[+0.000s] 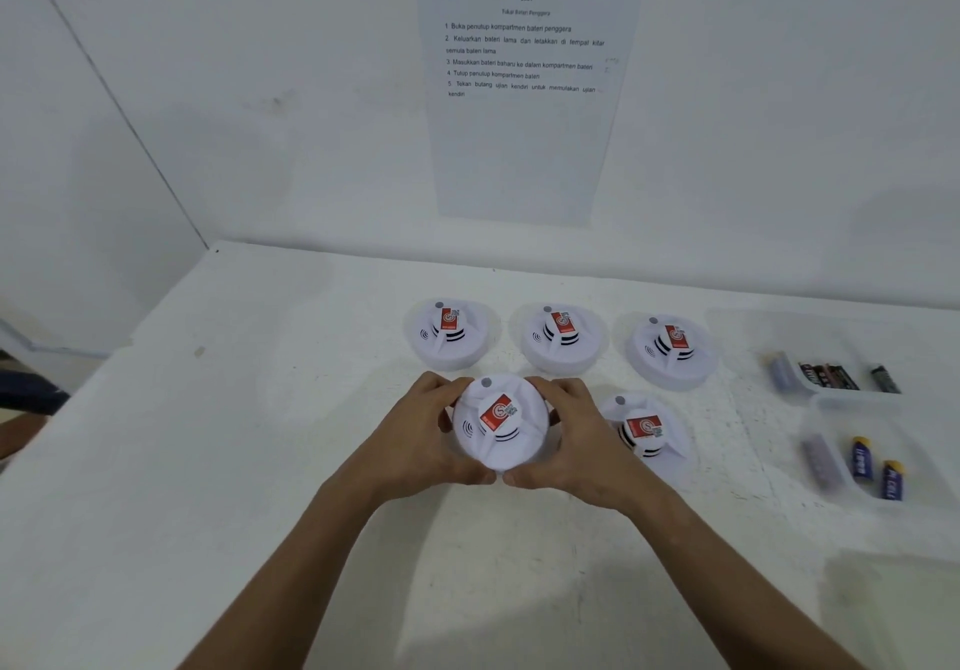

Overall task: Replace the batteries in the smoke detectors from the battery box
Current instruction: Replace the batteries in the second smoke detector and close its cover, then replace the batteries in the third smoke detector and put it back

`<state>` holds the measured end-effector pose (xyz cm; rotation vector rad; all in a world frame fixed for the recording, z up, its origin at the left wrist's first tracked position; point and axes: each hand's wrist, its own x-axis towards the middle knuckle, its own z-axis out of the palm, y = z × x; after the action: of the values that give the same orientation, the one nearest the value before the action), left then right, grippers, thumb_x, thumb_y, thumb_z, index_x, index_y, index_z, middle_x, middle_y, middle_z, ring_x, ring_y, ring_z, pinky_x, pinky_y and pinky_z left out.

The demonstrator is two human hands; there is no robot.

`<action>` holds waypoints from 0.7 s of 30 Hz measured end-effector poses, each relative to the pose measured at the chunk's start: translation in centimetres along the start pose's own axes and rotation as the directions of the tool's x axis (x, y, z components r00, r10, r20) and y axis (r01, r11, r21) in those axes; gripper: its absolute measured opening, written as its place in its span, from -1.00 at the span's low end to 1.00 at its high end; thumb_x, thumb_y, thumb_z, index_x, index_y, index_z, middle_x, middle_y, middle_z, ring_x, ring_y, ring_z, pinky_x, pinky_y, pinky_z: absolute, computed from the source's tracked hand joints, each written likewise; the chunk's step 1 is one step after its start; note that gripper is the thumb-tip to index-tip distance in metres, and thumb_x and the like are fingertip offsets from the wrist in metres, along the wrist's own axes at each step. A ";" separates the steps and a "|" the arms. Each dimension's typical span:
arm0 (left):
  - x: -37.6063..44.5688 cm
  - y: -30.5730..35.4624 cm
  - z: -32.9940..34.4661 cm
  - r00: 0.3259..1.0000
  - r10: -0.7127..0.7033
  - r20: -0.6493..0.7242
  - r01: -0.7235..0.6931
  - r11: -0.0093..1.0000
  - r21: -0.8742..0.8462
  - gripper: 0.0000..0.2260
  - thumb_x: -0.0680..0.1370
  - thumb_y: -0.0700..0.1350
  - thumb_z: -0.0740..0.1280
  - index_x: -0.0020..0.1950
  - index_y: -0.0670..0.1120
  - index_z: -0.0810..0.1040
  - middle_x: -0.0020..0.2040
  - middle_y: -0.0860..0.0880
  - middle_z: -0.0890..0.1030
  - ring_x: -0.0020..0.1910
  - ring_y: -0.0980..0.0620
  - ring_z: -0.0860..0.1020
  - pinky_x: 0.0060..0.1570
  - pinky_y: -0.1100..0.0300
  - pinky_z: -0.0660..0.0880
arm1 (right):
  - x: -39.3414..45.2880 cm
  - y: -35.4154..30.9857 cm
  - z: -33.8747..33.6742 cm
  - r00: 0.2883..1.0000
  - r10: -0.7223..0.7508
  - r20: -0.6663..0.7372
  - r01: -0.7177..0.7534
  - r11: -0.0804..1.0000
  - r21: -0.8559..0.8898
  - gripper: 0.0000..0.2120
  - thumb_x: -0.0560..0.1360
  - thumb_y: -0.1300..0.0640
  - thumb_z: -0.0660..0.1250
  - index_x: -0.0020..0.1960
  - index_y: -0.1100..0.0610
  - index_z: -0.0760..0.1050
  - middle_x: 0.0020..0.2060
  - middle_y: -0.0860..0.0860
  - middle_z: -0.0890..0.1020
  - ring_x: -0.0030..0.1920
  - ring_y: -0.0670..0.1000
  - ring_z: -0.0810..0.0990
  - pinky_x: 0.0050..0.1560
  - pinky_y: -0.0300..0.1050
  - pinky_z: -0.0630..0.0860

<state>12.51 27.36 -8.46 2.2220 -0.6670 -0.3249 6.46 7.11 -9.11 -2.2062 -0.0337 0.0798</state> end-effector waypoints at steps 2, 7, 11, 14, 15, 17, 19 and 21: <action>0.3 -0.4 0.4 1.000 -0.012 0.015 0.012 1.000 0.012 -0.29 0.16 0.04 0.64 0.25 0.25 0.46 0.01 0.22 0.45 -0.05 0.20 0.48 -0.13 0.43 0.44 | 0.2 0.0 0.2 1.000 -0.006 0.000 0.006 0.999 -0.046 -0.23 0.24 0.14 0.64 0.23 -0.19 0.24 0.03 -0.39 0.31 0.19 -0.06 0.39 0.22 -0.15 0.47; 0.8 -1.4 1.1 1.000 -0.016 0.006 0.016 0.999 0.043 -0.33 0.18 0.11 0.62 0.24 0.17 0.48 -0.02 0.27 0.46 -0.01 0.23 0.43 -0.09 0.42 0.38 | 0.4 0.4 0.6 1.000 -0.011 -0.021 0.010 0.998 -0.063 -0.32 0.25 0.12 0.63 0.28 0.01 0.41 0.01 -0.37 0.40 0.16 -0.05 0.46 0.26 0.07 0.47; 0.9 -1.3 1.1 0.999 -0.015 0.031 0.013 0.997 0.071 -0.41 0.24 0.10 0.62 0.21 0.11 0.51 -0.06 0.31 0.47 -0.04 0.22 0.44 -0.09 0.36 0.38 | 0.3 0.1 0.7 1.000 0.016 -0.025 -0.017 0.998 -0.057 -0.35 0.29 0.15 0.61 0.30 0.12 0.43 0.07 -0.16 0.51 0.14 -0.07 0.45 0.29 0.04 0.45; 1.0 -1.2 -0.2 0.997 -0.080 0.006 0.079 0.996 0.038 -0.34 0.26 0.20 0.57 0.28 0.20 0.40 0.05 0.26 0.47 -0.04 0.20 0.50 -0.15 0.38 0.41 | 0.6 -0.7 -0.2 0.996 0.076 0.045 -0.074 0.996 -0.053 -0.17 0.31 0.03 0.61 0.45 0.13 0.28 0.31 -0.01 0.42 0.27 -0.05 0.37 0.35 -0.10 0.35; 1.1 -1.2 -0.9 0.994 -0.102 -0.032 0.103 0.994 0.036 -0.31 0.28 0.22 0.55 0.34 0.19 0.36 0.08 0.22 0.47 -0.06 0.20 0.52 -0.18 0.41 0.41 | 1.0 -1.1 -0.6 0.995 0.091 0.040 -0.090 0.996 -0.024 -0.08 0.31 -0.03 0.60 0.52 0.09 0.21 0.42 -0.04 0.34 0.37 -0.03 0.33 0.41 -0.03 0.33; 1.7 -1.5 -2.6 0.988 -0.092 -0.125 0.099 0.994 0.052 -0.33 0.34 0.19 0.51 0.39 0.10 0.40 0.11 0.16 0.47 -0.06 0.21 0.53 -0.18 0.46 0.39 | 2.5 -1.9 -1.2 0.997 0.075 0.002 -0.075 0.997 0.001 -0.05 0.32 -0.07 0.59 0.55 0.03 0.17 0.50 -0.07 0.27 0.46 -0.01 0.29 0.46 0.07 0.32; 2.9 -1.8 -4.3 0.978 -0.082 -0.194 0.095 0.994 0.061 -0.34 0.36 0.16 0.52 0.41 0.04 0.42 0.14 0.12 0.48 -0.03 0.19 0.53 -0.13 0.43 0.40 | 4.4 -2.8 -1.5 0.998 0.053 -0.023 -0.053 0.999 0.007 -0.11 0.33 -0.02 0.59 0.53 0.03 0.20 0.48 -0.06 0.31 0.42 -0.03 0.35 0.43 0.01 0.35; 4.3 -2.0 -5.8 0.970 -0.104 -0.220 0.121 0.991 0.062 -0.30 0.34 0.15 0.53 0.42 0.02 0.41 0.20 0.09 0.47 0.06 0.13 0.51 0.00 0.27 0.46 | 6.5 -3.6 -1.5 0.999 0.044 -0.024 -0.044 0.999 0.006 -0.13 0.34 0.02 0.59 0.52 0.04 0.22 0.46 -0.05 0.35 0.39 -0.03 0.39 0.40 -0.03 0.38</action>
<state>19.25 29.67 -6.23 2.3300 -0.4435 -0.1128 13.03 8.37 -5.63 -2.2024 0.0283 0.0776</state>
